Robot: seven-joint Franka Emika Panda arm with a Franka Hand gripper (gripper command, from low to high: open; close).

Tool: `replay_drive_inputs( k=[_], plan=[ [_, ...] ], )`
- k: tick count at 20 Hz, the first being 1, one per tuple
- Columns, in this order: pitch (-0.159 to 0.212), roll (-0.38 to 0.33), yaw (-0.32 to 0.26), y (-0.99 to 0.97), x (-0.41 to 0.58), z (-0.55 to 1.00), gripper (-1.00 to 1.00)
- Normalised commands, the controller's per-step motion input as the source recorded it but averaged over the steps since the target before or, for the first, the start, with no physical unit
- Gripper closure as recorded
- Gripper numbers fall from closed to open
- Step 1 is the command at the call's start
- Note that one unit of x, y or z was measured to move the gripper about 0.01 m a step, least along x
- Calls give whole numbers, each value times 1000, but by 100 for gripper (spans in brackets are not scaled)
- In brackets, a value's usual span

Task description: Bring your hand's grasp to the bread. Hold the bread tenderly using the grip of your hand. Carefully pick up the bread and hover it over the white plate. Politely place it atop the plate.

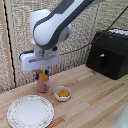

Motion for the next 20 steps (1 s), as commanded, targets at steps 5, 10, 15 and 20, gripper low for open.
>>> replay_drive_inputs(
  k=[5,10,15,20],
  plan=[
    [112,-50,119,577,133,-447,100],
    [45,-66,106,477,25,-479,100],
    [26,-30,89,342,-24,-326,100],
    [7,-58,83,218,24,-331,100]
  ],
)
